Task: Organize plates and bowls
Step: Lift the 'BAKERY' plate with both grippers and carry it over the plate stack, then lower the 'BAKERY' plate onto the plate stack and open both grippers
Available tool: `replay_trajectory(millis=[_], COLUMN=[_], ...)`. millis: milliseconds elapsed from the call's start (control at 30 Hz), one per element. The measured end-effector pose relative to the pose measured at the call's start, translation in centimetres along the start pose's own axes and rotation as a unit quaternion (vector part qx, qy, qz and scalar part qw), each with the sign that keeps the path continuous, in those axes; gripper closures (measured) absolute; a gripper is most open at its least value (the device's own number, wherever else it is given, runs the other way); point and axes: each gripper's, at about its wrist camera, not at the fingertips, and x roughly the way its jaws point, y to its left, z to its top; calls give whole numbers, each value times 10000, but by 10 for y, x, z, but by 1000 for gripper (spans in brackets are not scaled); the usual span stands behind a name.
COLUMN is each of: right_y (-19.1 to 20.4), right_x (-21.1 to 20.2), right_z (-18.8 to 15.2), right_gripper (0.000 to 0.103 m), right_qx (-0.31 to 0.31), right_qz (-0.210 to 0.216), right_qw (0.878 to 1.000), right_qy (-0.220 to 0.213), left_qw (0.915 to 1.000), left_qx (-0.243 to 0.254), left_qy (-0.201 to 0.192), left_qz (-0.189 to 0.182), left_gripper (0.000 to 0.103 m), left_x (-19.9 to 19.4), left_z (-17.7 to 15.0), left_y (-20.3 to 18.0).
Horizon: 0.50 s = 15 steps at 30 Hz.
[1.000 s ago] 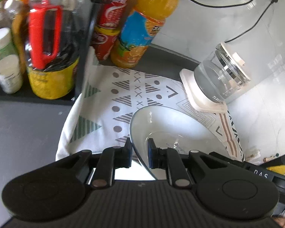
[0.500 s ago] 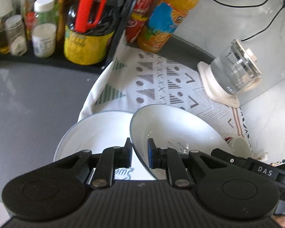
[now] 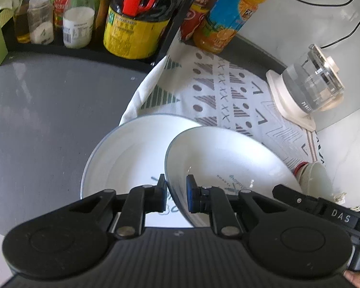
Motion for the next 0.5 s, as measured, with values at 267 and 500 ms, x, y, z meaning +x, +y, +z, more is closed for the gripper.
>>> replay_trajectory(millis=[267,500], right_y=[13,28], right_x=[5,14], right_z=[-5,-16], right_gripper=[82,82], right_qx=[-349,-725], right_qz=[-83,-279], right_qw=[9992,9966], right_qy=[147,293], left_qw=[9999,9995], left_qx=[-64,-65], left_qy=[80,113], left_qz=[133,295], left_gripper=[89,89], left_x=[5,8], left_z=[-9,-11], left_y=[11,21])
